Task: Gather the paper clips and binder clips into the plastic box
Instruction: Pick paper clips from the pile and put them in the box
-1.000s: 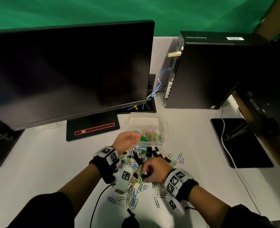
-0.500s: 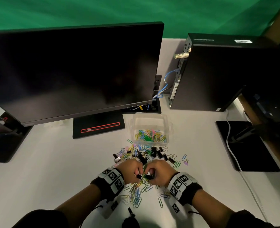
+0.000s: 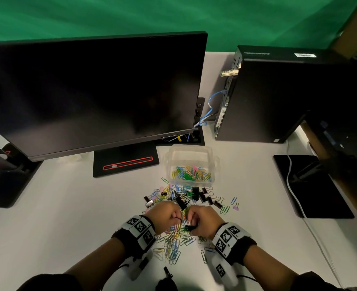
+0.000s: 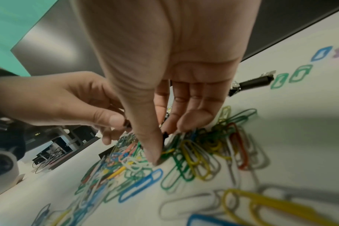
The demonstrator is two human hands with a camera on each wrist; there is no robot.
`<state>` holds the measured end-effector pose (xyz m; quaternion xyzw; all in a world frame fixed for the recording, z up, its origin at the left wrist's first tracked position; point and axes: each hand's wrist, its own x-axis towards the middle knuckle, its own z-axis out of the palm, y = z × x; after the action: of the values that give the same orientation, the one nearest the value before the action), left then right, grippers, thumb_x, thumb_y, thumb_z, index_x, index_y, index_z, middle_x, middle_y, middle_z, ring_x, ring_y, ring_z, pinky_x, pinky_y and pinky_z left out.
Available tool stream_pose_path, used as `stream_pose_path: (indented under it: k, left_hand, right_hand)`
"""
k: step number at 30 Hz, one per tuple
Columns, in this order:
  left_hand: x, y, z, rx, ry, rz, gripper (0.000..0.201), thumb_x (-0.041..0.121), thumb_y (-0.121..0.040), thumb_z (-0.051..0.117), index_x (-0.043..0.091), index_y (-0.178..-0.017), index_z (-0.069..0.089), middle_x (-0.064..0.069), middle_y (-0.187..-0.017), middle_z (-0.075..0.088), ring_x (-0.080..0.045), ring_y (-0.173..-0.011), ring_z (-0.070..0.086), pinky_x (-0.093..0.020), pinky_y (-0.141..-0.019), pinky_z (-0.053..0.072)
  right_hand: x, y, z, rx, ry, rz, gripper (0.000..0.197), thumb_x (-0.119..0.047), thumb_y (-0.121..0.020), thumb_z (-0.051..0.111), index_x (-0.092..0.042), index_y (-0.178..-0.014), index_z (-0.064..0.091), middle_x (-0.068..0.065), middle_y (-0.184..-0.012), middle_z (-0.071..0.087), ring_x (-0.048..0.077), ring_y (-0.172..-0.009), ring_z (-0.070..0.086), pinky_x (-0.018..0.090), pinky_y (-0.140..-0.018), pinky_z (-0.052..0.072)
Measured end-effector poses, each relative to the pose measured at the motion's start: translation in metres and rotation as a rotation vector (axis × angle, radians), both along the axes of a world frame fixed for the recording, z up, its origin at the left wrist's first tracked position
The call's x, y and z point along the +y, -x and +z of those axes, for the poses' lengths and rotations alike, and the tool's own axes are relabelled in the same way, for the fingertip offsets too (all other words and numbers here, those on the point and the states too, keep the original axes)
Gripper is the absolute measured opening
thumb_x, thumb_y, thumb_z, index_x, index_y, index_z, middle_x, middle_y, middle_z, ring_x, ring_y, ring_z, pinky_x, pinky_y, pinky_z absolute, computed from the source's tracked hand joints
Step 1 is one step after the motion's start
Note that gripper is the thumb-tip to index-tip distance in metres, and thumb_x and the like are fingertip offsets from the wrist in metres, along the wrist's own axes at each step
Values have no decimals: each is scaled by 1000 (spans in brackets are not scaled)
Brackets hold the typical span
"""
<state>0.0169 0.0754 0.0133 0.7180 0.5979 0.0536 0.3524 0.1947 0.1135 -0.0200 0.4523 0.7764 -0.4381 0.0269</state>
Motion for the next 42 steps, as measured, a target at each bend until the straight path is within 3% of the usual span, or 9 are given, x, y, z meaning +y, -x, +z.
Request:
stream_pose_path:
  k: [4,14,17,26,32,35,37,39,42]
  left_hand:
    - [-1,12,0,-81,-72,95,14,21,-90,56,16,-101,63,5,-95,53,7,-70,45,-10,-70,38]
    - [-16,64,-9,0,-108,246,21,18,-92,52,20,-111,63,0,-97,50,-14,-86,51,-20,-80,38]
    - [-24,78,-15,24,-91,312,20,17,-92,52,19,-109,63,-2,-96,50,-16,-83,50,-22,-77,37]
    - [-38,96,-40,149,-64,404,16,17,-87,55,20,-102,61,-1,-90,49,-26,-90,52,-30,-77,39]
    - [-39,79,-30,174,-106,390,29,32,-84,61,26,-112,56,-3,-105,51,-21,-98,49,-33,-86,44]
    - [-43,63,-20,37,-31,308,47,35,-81,66,25,-123,47,2,-104,45,-14,-88,49,-26,-83,45]
    - [-45,50,-18,15,42,249,66,41,-76,70,28,-132,36,2,-121,42,-14,-100,50,-28,-91,45]
    - [-46,38,-19,13,92,196,87,45,-70,74,28,-139,24,0,-144,26,-20,-123,44,-32,-104,39]
    - [-42,23,-27,27,118,153,109,50,-62,78,26,-145,11,-2,-149,15,-21,-134,33,-33,-111,32]
  right_hand:
    - [3,-5,7,68,14,-30,38,-8,-61,80,-34,-69,53,-12,-69,57,5,-62,54,18,-62,46]
    - [16,-57,16,109,43,-261,29,-9,-62,82,-29,-68,62,-6,-71,62,7,-62,56,28,-68,53]
    - [15,-81,13,11,-6,-276,30,-10,-64,80,-33,-64,60,-9,-67,59,-4,-56,51,9,-59,44]
    - [5,-102,11,-115,-89,-243,37,-2,-61,74,-34,-58,54,-11,-62,58,-9,-55,54,1,-61,38]
    - [-5,-72,13,-105,-131,-94,33,-29,-62,81,-32,-78,53,-8,-81,49,11,-74,50,10,-61,34]
    - [-19,-53,12,-155,-75,-94,71,-42,-58,81,-24,-117,48,-2,-107,45,17,-98,50,25,-82,42]
    - [-26,-40,13,-184,-36,-98,97,-47,-56,81,-22,-135,30,1,-125,34,21,-113,46,28,-95,41]
    - [-30,-29,12,-181,-34,-93,108,-48,-54,82,-22,-140,21,3,-130,27,23,-118,45,27,-98,40]
    - [-32,-13,7,-143,-74,-83,110,-48,-52,83,-22,-139,22,3,-126,29,22,-115,45,28,-99,42]
